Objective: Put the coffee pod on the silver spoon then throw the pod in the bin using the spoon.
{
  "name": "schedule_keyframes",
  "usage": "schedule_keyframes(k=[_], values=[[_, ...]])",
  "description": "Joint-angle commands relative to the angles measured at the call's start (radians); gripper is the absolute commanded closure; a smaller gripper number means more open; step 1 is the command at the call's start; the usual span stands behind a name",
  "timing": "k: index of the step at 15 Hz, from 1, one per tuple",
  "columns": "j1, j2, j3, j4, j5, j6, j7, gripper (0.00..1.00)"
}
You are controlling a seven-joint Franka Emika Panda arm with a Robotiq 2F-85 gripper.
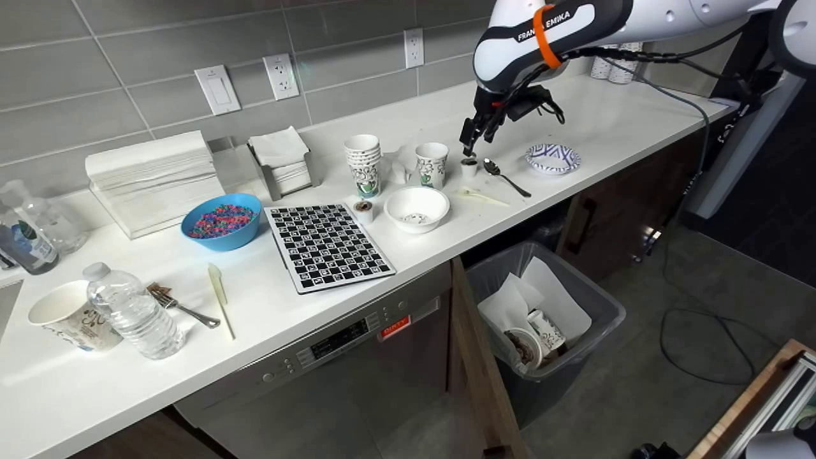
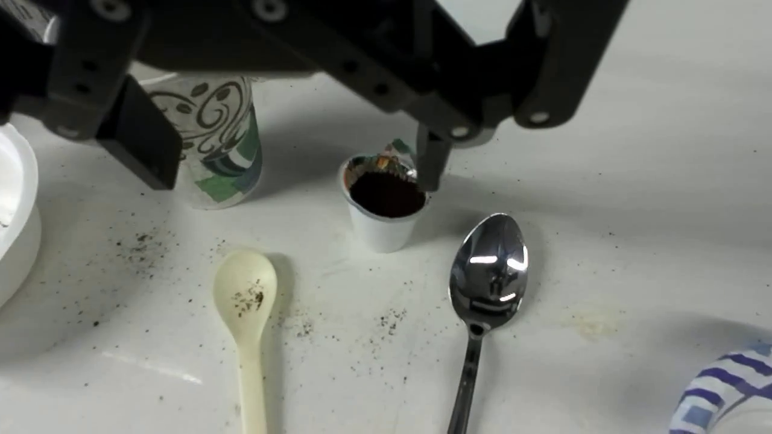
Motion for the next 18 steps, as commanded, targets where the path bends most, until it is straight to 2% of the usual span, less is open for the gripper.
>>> schedule_keyframes(k=[1,2,7,12,18], values=[[-0.023,0.051,0.015,0.046,0.002,0.02,-0.046,0.0],[-0.036,0.063,0.029,0.058,0.013,0.014,-0.086,0.0],[-0.047,0.118,0.036,0.105,0.002,0.038,-0.128,0.0],[-0.05,0.173,0.049,0.14,-0.001,0.108,-0.156,0.0],[-0.052,0.219,0.059,0.19,-0.003,0.09,-0.167,0.0]])
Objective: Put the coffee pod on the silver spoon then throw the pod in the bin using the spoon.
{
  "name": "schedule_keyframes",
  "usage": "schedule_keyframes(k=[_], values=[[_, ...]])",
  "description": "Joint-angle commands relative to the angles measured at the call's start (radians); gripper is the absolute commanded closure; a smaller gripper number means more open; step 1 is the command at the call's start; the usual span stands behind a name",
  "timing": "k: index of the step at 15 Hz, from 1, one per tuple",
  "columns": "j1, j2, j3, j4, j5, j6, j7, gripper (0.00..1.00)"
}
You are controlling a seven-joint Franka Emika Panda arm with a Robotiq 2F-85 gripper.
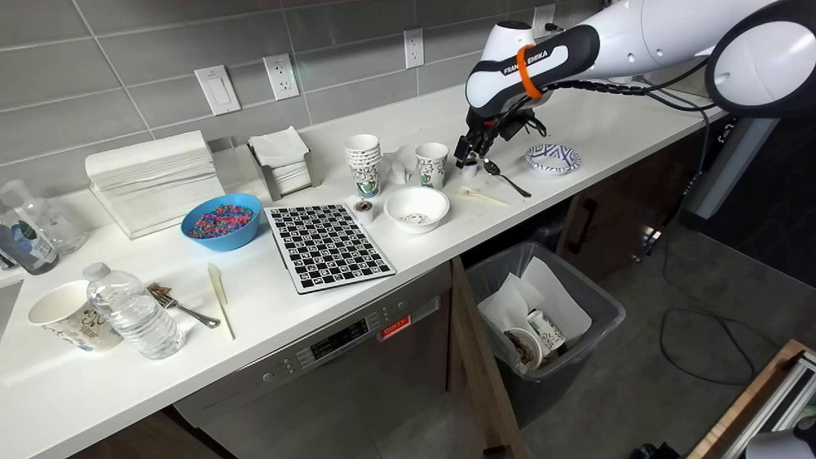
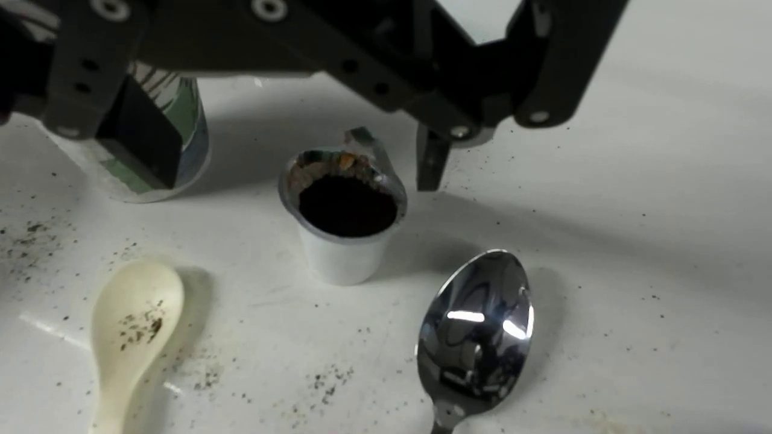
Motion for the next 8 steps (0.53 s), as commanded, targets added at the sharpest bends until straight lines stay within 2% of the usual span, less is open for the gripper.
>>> schedule_keyframes(k=[1,3,4,5,6,7,8], values=[[-0.012,0.049,0.016,0.064,-0.008,-0.012,-0.018,0.0],[-0.012,0.061,0.017,0.08,-0.009,-0.022,-0.017,0.11],[-0.011,0.065,0.015,0.087,-0.011,-0.025,-0.015,0.32],[-0.011,0.069,0.015,0.091,-0.011,-0.028,-0.014,0.36],[-0.011,0.072,0.013,0.095,-0.013,-0.031,-0.011,0.33],[-0.011,0.074,0.013,0.097,-0.013,-0.033,-0.011,0.21],[-0.011,0.076,0.012,0.101,-0.014,-0.036,-0.01,0.16]])
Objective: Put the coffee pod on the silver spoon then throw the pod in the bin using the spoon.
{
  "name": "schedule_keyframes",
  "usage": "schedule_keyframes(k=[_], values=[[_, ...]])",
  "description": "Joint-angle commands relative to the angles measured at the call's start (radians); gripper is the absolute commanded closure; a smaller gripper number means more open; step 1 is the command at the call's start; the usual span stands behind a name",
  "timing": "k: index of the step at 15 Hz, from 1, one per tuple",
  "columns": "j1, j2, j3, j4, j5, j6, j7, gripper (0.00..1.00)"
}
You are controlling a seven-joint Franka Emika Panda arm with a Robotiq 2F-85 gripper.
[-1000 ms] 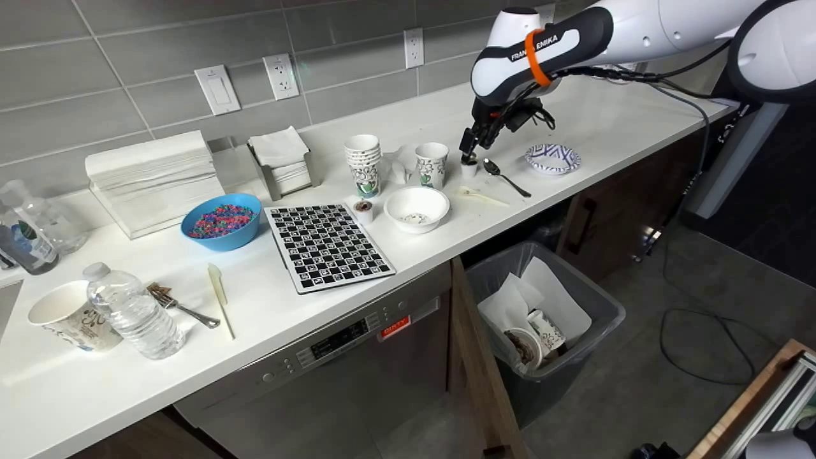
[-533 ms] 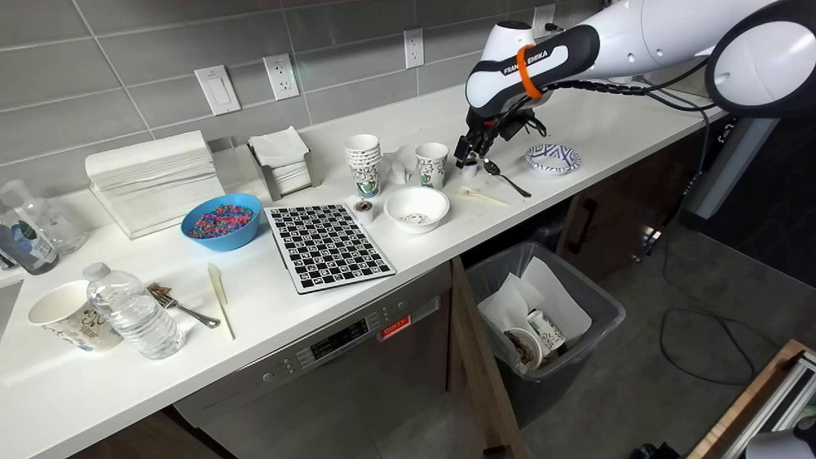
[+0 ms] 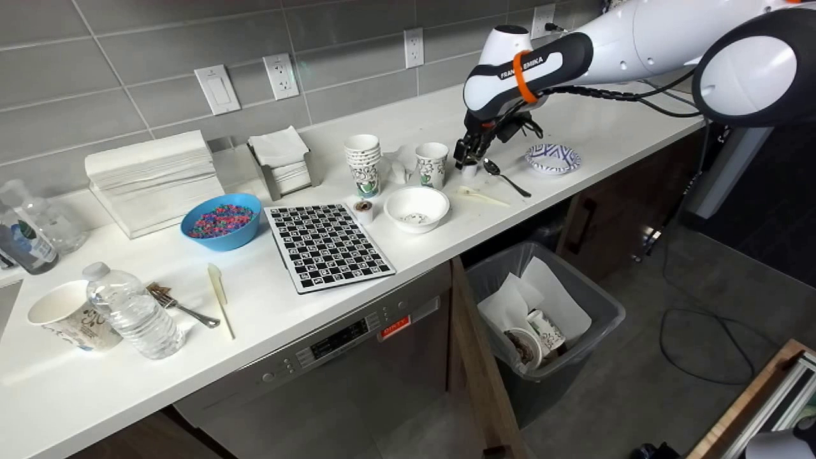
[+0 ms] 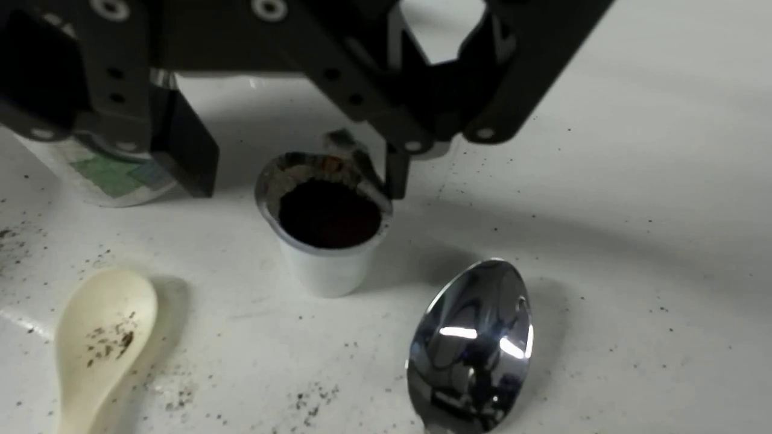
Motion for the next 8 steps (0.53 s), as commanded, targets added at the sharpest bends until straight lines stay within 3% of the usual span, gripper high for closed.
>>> schedule_keyframes(k=[1,3,7,8], values=[[-0.01,0.031,0.007,0.048,-0.012,-0.036,-0.004,0.12],[-0.012,0.031,0.007,0.047,-0.012,-0.039,-0.003,0.12],[-0.012,0.029,0.003,0.043,-0.016,-0.05,0.002,0.32],[-0.013,0.029,0.002,0.043,-0.017,-0.053,0.001,0.28]])
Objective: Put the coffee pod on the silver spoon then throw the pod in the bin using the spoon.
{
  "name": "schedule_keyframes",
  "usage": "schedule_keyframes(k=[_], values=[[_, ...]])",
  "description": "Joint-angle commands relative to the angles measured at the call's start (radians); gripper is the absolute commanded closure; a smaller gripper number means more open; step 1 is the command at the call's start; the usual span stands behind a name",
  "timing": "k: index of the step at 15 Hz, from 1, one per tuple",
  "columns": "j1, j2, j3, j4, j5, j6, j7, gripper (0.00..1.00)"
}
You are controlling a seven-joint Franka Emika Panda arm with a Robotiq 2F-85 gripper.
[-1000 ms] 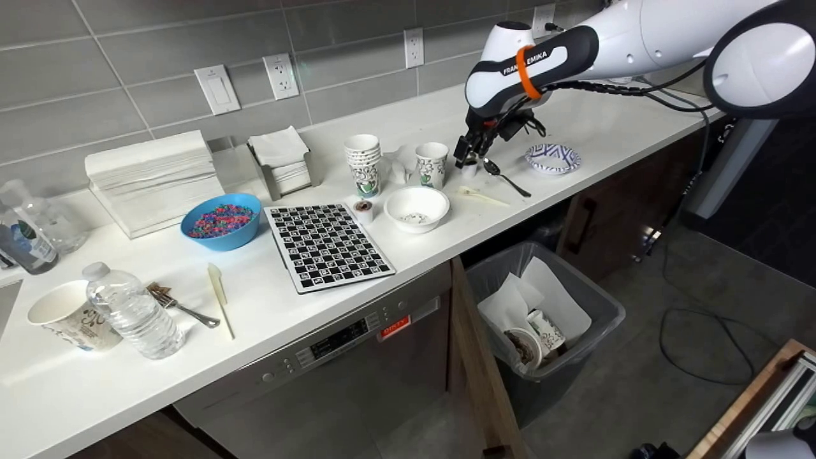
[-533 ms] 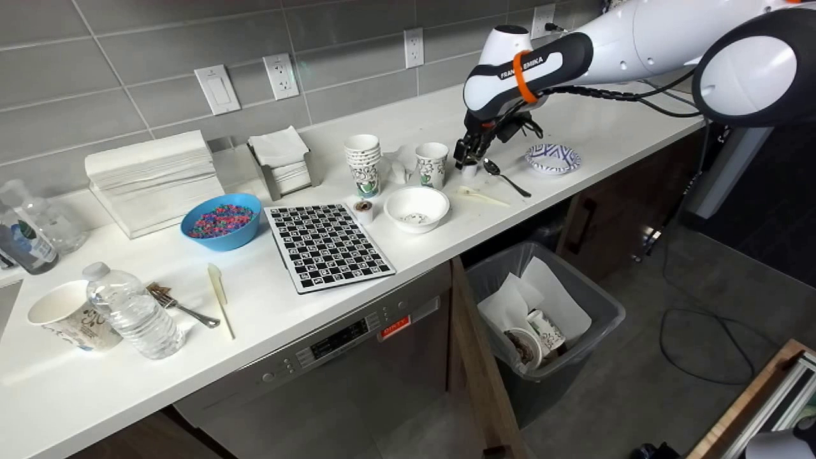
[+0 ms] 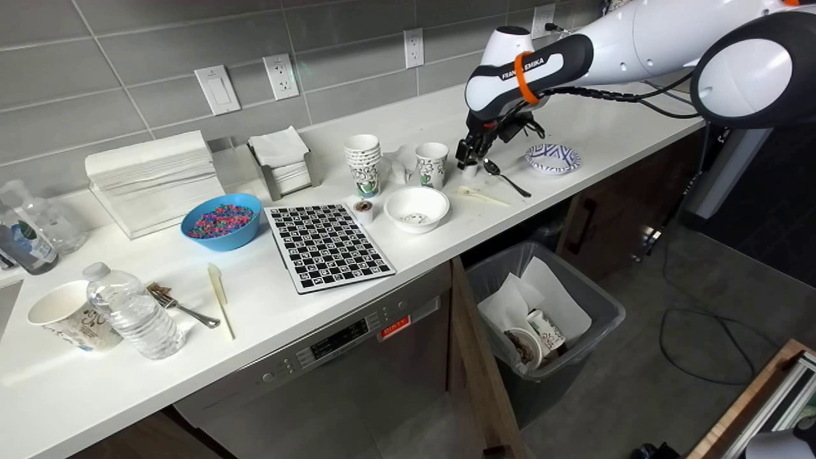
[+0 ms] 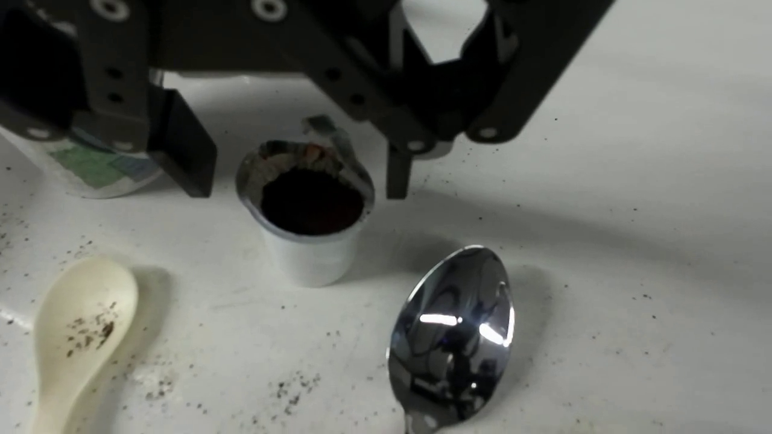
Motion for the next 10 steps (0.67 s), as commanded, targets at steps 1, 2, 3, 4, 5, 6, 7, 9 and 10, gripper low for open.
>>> schedule_keyframes(k=[1,2,3,4,5,6,7,9,10], values=[[-0.004,0.02,0.003,0.032,-0.016,-0.048,0.001,0.28],[-0.003,0.02,0.003,0.032,-0.016,-0.053,0.001,0.29],[-0.003,0.02,0.003,0.032,-0.016,-0.059,0.001,0.35],[-0.003,0.02,0.002,0.033,-0.017,-0.063,0.001,0.36],[-0.003,0.021,0.002,0.034,-0.017,-0.067,0.001,0.41],[-0.002,0.021,0.002,0.035,-0.017,-0.071,0.002,0.49],[-0.002,0.021,0.002,0.034,-0.017,-0.072,0.001,0.52],[-0.002,0.02,0.001,0.036,-0.018,-0.072,0.003,0.63],[-0.001,0.02,0.0,0.036,-0.02,-0.072,0.004,0.59]])
